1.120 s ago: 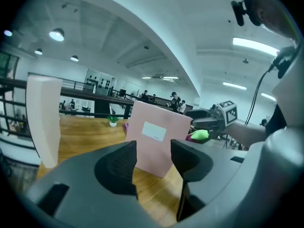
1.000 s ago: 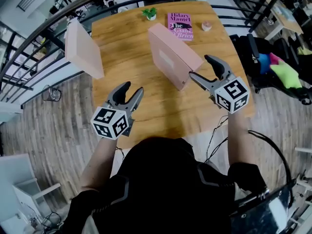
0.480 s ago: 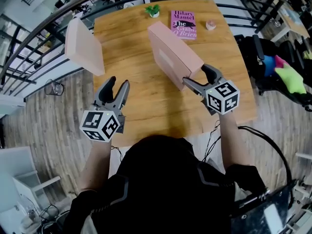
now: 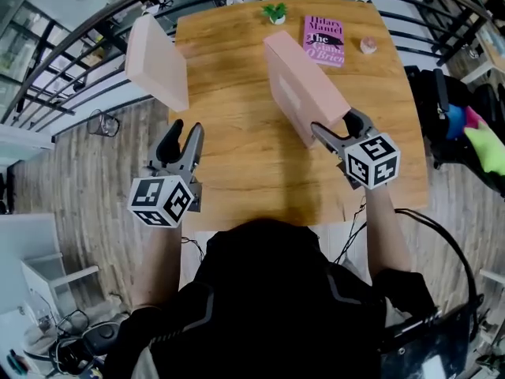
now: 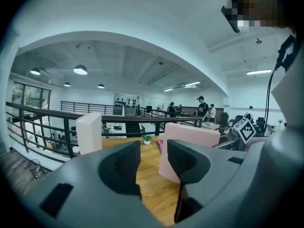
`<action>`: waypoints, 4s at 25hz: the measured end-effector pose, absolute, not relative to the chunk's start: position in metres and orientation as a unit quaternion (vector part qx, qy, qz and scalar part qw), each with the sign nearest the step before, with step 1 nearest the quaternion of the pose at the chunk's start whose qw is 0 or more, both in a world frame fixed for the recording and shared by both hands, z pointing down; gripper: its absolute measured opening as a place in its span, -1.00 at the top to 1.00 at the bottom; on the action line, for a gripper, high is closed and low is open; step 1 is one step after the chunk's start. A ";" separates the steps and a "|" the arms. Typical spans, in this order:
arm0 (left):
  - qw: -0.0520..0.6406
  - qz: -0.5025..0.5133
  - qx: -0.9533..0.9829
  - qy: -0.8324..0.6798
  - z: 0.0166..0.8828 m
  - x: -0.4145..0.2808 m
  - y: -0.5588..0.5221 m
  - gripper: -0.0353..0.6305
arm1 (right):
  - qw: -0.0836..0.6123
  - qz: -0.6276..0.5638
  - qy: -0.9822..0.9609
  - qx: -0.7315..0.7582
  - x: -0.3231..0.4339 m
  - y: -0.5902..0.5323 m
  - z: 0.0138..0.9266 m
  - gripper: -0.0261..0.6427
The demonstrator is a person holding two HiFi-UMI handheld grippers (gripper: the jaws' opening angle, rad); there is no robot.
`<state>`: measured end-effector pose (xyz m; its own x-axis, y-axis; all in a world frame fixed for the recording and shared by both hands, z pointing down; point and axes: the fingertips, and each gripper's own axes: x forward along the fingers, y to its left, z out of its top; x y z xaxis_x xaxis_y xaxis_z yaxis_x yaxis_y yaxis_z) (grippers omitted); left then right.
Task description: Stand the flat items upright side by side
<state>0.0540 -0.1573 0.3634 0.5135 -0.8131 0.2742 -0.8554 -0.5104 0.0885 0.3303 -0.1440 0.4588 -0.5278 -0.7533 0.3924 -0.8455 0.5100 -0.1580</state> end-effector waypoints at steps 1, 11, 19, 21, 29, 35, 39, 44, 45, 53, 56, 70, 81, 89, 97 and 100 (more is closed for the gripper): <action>0.106 0.100 0.863 -0.484 0.364 0.048 -0.156 0.31 | 0.140 0.169 -0.856 0.468 0.326 -0.145 0.460 -0.02; 0.103 0.089 0.848 -0.512 0.362 -0.042 -0.155 0.30 | 0.134 0.183 -0.835 0.501 0.264 -0.164 0.460 -0.01; 0.115 0.079 0.835 -0.532 0.367 -0.106 -0.151 0.30 | 0.139 0.185 -0.825 0.516 0.201 -0.188 0.457 -0.01; 0.116 0.078 0.833 -0.536 0.369 -0.120 -0.149 0.30 | 0.141 0.187 -0.823 0.517 0.183 -0.195 0.457 -0.01; 0.115 0.082 0.823 -0.550 0.375 -0.177 -0.144 0.30 | 0.124 0.195 -0.811 0.537 0.116 -0.237 0.456 -0.02; 0.122 0.086 0.815 -0.560 0.381 -0.215 -0.142 0.30 | 0.120 0.203 -0.806 0.543 0.072 -0.276 0.455 -0.03; 0.117 0.086 0.814 -0.563 0.383 -0.229 -0.143 0.30 | 0.111 0.207 -0.801 0.550 0.050 -0.299 0.456 -0.04; 0.118 0.086 0.811 -0.567 0.385 -0.252 -0.141 0.30 | 0.093 0.208 -0.795 0.562 0.024 -0.326 0.454 -0.05; 0.119 0.087 0.809 -0.569 0.386 -0.258 -0.141 0.30 | 0.091 0.208 -0.795 0.563 0.019 -0.331 0.454 -0.05; 0.117 0.089 0.806 -0.573 0.391 -0.279 -0.146 0.30 | 0.088 0.203 -0.794 0.567 -0.007 -0.356 0.453 -0.05; 0.121 0.083 0.807 -0.572 0.393 -0.281 -0.149 0.30 | 0.087 0.201 -0.796 0.565 -0.009 -0.362 0.453 -0.05; 0.142 0.092 0.808 -0.564 0.412 -0.276 -0.154 0.30 | 0.190 0.165 -0.856 0.452 -0.003 -0.326 0.510 -0.14; 0.153 0.104 0.804 -0.566 0.423 -0.279 -0.145 0.30 | 0.287 0.122 -0.869 0.385 -0.009 -0.351 0.558 0.10; 0.153 0.112 0.796 -0.575 0.425 -0.288 -0.146 0.30 | 0.267 0.142 -0.873 0.382 -0.021 -0.359 0.559 0.11; 0.155 0.116 0.798 -0.571 0.429 -0.286 -0.149 0.30 | 0.236 0.189 -0.866 0.397 -0.029 -0.362 0.565 0.11; 0.157 0.117 0.798 -0.570 0.432 -0.286 -0.149 0.30 | 0.225 0.205 -0.863 0.403 -0.029 -0.361 0.568 0.11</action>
